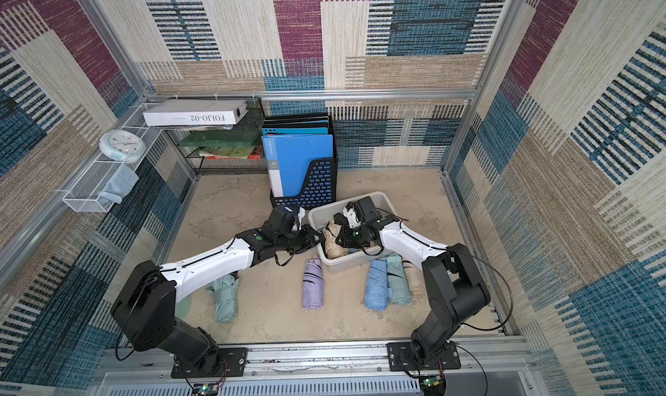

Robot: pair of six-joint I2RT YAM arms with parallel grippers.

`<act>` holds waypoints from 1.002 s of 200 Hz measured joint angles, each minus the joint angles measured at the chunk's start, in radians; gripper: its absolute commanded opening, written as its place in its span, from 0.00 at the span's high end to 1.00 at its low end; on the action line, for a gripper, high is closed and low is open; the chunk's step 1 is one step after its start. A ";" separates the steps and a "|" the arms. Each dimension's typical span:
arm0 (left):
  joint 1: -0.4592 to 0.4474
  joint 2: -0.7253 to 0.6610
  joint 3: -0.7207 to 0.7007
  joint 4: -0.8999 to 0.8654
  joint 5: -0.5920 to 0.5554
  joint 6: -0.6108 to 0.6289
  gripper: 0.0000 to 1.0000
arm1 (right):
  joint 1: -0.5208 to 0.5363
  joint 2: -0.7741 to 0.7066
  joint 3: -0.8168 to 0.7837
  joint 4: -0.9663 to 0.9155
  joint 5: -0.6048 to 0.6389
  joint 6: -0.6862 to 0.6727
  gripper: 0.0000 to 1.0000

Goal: Put the umbrella into the storage box
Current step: Place the umbrella in the storage box, then pick up the umbrella from the center of the board.

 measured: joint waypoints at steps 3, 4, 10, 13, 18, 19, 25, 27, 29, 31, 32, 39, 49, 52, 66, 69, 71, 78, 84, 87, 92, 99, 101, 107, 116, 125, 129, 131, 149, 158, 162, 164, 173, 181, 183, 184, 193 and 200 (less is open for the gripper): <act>0.000 -0.001 0.000 -0.001 -0.001 0.004 0.67 | 0.000 -0.005 0.002 -0.005 0.002 -0.002 0.50; 0.000 -0.001 0.000 -0.001 -0.001 0.006 0.66 | 0.000 -0.006 0.003 -0.006 0.002 -0.003 0.49; -0.001 -0.005 0.000 -0.004 -0.006 0.022 0.62 | 0.000 -0.017 0.009 -0.015 0.008 -0.006 0.44; -0.001 -0.008 0.000 -0.005 -0.008 0.027 0.59 | 0.000 -0.022 0.012 -0.019 0.010 -0.008 0.42; -0.002 -0.013 0.000 -0.007 -0.010 0.034 0.55 | -0.002 -0.034 0.019 -0.028 0.017 -0.012 0.38; -0.002 -0.014 0.000 -0.007 -0.010 0.035 0.53 | -0.002 -0.036 0.021 -0.029 0.018 -0.013 0.38; -0.002 -0.029 -0.001 -0.009 -0.022 0.047 0.47 | -0.005 -0.053 0.032 -0.037 0.028 -0.021 0.35; -0.003 -0.034 -0.002 -0.009 -0.025 0.049 0.45 | -0.006 -0.058 0.035 -0.039 0.030 -0.024 0.34; -0.003 -0.039 -0.002 -0.010 -0.029 0.051 0.43 | -0.007 -0.064 0.039 -0.043 0.035 -0.027 0.33; -0.003 -0.047 -0.002 -0.011 -0.032 0.055 0.41 | -0.008 -0.069 0.042 -0.045 0.039 -0.030 0.32; -0.003 -0.050 -0.002 -0.012 -0.032 0.055 0.41 | -0.008 -0.071 0.043 -0.046 0.040 -0.031 0.32; -0.003 -0.072 -0.002 -0.021 -0.036 0.066 0.35 | -0.011 -0.089 0.060 -0.061 0.060 -0.042 0.31; -0.003 -0.106 -0.002 -0.036 -0.058 0.080 0.29 | -0.015 -0.111 0.082 -0.084 0.085 -0.060 0.30; -0.002 -0.115 -0.002 -0.042 -0.064 0.083 0.28 | -0.016 -0.115 0.087 -0.090 0.091 -0.063 0.30; -0.002 -0.168 -0.007 -0.083 -0.104 0.100 0.24 | -0.018 -0.141 0.108 -0.125 0.116 -0.084 0.29; -0.001 -0.180 -0.009 -0.093 -0.109 0.103 0.24 | -0.018 -0.147 0.111 -0.134 0.117 -0.087 0.28; 0.000 -0.187 -0.010 -0.100 -0.113 0.104 0.24 | -0.018 -0.150 0.112 -0.137 0.118 -0.088 0.28; 0.000 -0.216 -0.012 -0.138 -0.137 0.106 0.23 | -0.018 -0.166 0.115 -0.153 0.121 -0.093 0.28; 0.002 -0.240 -0.013 -0.176 -0.161 0.106 0.23 | -0.017 -0.178 0.116 -0.164 0.120 -0.095 0.28; 0.003 -0.249 -0.013 -0.193 -0.169 0.106 0.23 | -0.016 -0.185 0.117 -0.171 0.120 -0.095 0.28; 0.006 -0.268 -0.012 -0.230 -0.187 0.106 0.23 | -0.014 -0.195 0.117 -0.178 0.120 -0.094 0.28; 0.014 -0.288 -0.009 -0.290 -0.212 0.106 0.23 | -0.009 -0.211 0.117 -0.187 0.121 -0.090 0.28; 0.017 -0.292 -0.008 -0.307 -0.219 0.106 0.23 | -0.008 -0.215 0.117 -0.189 0.121 -0.089 0.28; 0.027 -0.307 -0.006 -0.362 -0.241 0.106 0.23 | 0.000 -0.226 0.117 -0.194 0.119 -0.085 0.28; 0.045 -0.331 -0.006 -0.441 -0.273 0.106 0.22 | 0.015 -0.240 0.117 -0.196 0.115 -0.075 0.28; 0.060 -0.355 -0.007 -0.521 -0.305 0.109 0.22 | 0.032 -0.248 0.117 -0.196 0.113 -0.061 0.28; 0.066 -0.365 -0.009 -0.550 -0.319 0.111 0.21 | 0.042 -0.251 0.116 -0.196 0.112 -0.056 0.28; 0.068 -0.370 -0.010 -0.564 -0.326 0.113 0.20 | 0.045 -0.251 0.116 -0.196 0.113 -0.055 0.28; 0.085 -0.418 -0.023 -0.689 -0.399 0.133 0.16 | 0.087 -0.258 0.111 -0.192 0.113 -0.034 0.28; 0.097 -0.438 -0.037 -0.739 -0.428 0.144 0.15 | 0.106 -0.258 0.107 -0.188 0.113 -0.025 0.28; 0.105 -0.446 -0.047 -0.761 -0.445 0.153 0.14 | 0.113 -0.258 0.105 -0.184 0.113 -0.021 0.28; 0.109 -0.448 -0.050 -0.769 -0.451 0.156 0.13 | 0.116 -0.258 0.104 -0.184 0.113 -0.019 0.28; 0.131 -0.458 -0.071 -0.809 -0.480 0.162 0.11 | 0.126 -0.258 0.100 -0.177 0.113 -0.010 0.28; 0.151 -0.465 -0.093 -0.836 -0.502 0.172 0.10 | 0.132 -0.258 0.098 -0.170 0.117 -0.005 0.28; 0.158 -0.467 -0.100 -0.844 -0.508 0.177 0.09 | 0.134 -0.258 0.097 -0.169 0.118 -0.004 0.28; 0.160 -0.467 -0.102 -0.846 -0.510 0.179 0.09 | 0.136 -0.258 0.097 -0.169 0.118 -0.003 0.28; 0.180 -0.470 -0.126 -0.869 -0.534 0.186 0.08 | 0.142 -0.258 0.094 -0.165 0.121 -0.001 0.28; 0.194 -0.469 -0.142 -0.881 -0.552 0.192 0.07 | 0.146 -0.259 0.090 -0.163 0.121 0.002 0.28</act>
